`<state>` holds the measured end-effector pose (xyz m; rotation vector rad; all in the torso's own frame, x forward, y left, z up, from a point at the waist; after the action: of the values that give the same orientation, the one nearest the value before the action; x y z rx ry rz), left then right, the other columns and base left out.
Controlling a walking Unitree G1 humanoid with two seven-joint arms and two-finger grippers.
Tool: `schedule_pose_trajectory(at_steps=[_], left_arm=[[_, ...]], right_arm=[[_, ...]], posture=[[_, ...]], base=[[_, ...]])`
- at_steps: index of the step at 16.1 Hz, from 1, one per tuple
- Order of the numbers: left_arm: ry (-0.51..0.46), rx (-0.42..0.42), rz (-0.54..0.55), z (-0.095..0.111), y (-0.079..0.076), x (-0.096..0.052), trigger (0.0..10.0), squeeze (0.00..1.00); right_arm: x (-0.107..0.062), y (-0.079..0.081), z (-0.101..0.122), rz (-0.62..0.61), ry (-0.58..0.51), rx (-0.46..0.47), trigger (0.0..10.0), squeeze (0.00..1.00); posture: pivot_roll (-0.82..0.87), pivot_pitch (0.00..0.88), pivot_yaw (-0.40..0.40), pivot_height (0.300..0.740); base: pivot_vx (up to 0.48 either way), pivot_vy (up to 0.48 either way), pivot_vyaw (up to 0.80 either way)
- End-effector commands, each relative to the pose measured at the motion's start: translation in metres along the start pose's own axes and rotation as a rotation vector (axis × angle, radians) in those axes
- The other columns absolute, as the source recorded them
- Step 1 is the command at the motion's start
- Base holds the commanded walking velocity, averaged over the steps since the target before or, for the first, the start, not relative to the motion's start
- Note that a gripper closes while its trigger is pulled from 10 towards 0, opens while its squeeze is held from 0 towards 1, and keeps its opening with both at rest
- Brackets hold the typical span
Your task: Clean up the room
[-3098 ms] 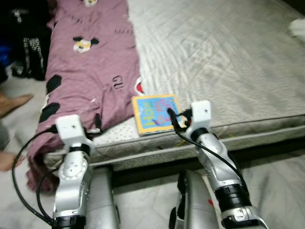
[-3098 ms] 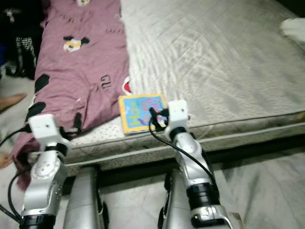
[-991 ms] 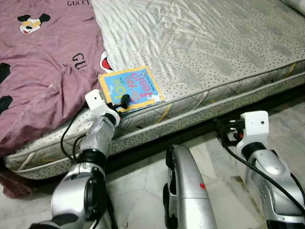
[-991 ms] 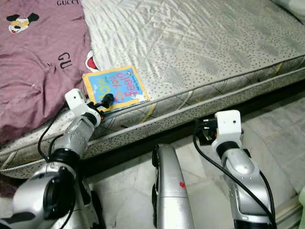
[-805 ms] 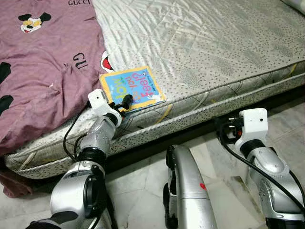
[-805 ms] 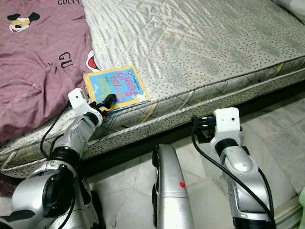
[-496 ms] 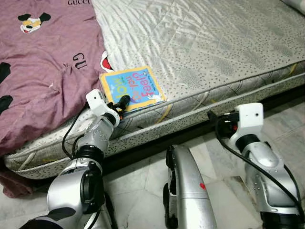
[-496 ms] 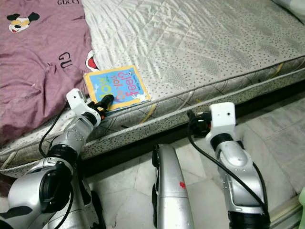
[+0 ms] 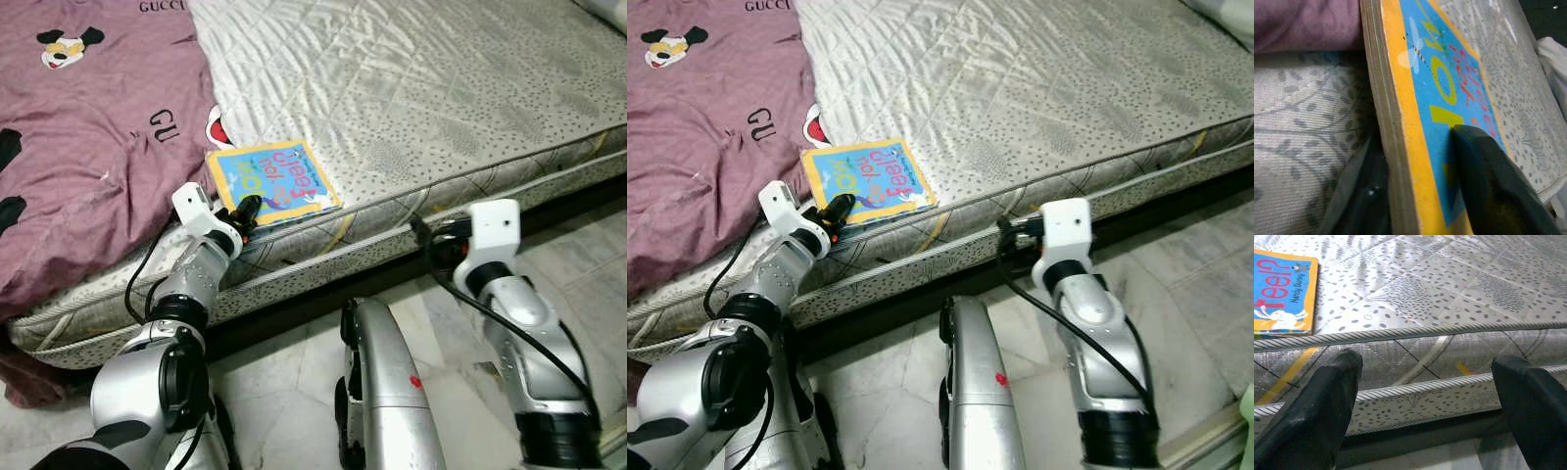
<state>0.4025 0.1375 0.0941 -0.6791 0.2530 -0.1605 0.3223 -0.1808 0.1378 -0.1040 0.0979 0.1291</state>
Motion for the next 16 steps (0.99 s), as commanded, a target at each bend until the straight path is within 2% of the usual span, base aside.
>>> schedule_pose_trajectory(at_steps=[1, 6, 8, 10, 12, 13, 14, 16], left_arm=[[0.020, 0.011, 0.027, -0.004, 0.005, -0.001, 0.0, 0.00], [-0.038, 0.039, 0.026, 0.017, 0.007, -0.001, 0.0, 0.00], [-0.075, 0.066, 0.020, 0.028, 0.007, -0.001, 0.0, 0.00], [-0.108, 0.136, 0.003, 0.035, 0.002, -0.002, 0.0, 0.00], [-0.128, 0.266, -0.072, 0.026, -0.014, -0.005, 0.0, 0.00], [-0.180, 0.341, -0.083, 0.024, -0.020, -0.013, 0.0, 0.00], [-0.206, 0.365, -0.083, 0.025, -0.021, -0.016, 0.0, 0.00], [-0.353, 0.525, -0.039, 0.049, -0.017, -0.037, 0.0, 0.00]], right_arm=[[0.003, 0.001, 0.002, -0.005, -0.010, -0.006, 10.0, 0.00], [0.014, 0.012, 0.004, 0.013, -0.038, 0.020, 10.0, 0.00], [0.020, 0.021, 0.005, 0.037, -0.051, 0.038, 10.0, 0.00], [0.027, 0.032, 0.005, 0.065, -0.060, 0.054, 10.0, 0.00], [0.035, 0.044, 0.005, 0.085, -0.067, 0.080, 10.0, 0.00], [0.039, 0.053, 0.004, 0.091, -0.073, 0.104, 10.0, 0.00], [0.040, 0.056, 0.004, 0.093, -0.075, 0.114, 10.0, 0.00], [0.043, 0.072, 0.000, 0.107, -0.084, 0.156, 10.0, 0.00]], posture=[[-0.28, 0.100, -0.050, 0.481], [-0.24, 0.062, -0.039, 0.481], [-0.20, 0.052, -0.044, 0.481], [-0.17, 0.047, -0.044, 0.481], [-0.13, 0.042, -0.026, 0.481], [-0.10, 0.032, -0.009, 0.481], [-0.09, 0.029, -0.007, 0.481], [-0.06, 0.007, 0.020, 0.481]], base=[[0.000, 0.000, 0.00], [0.000, 0.000, 0.00], [0.000, 0.000, 0.00], [0.000, 0.000, 0.00], [0.000, 0.000, 0.00], [0.000, 0.000, 0.00], [0.000, 0.000, 0.00], [0.000, 0.000, 0.00]])
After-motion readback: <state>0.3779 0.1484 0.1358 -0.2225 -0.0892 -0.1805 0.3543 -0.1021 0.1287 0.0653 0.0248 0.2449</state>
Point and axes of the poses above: a point about 5 cm out from each wrist's last joint towards the gripper, its own x axis pointing out of the wrist towards the gripper, its own z axis along the axis of the wrist's last joint, y = z × x, the point moved 3 cm from there along x, pointing out of the wrist towards the gripper, and after that the axes turned 1 degree about x, right-handed, at the moved point
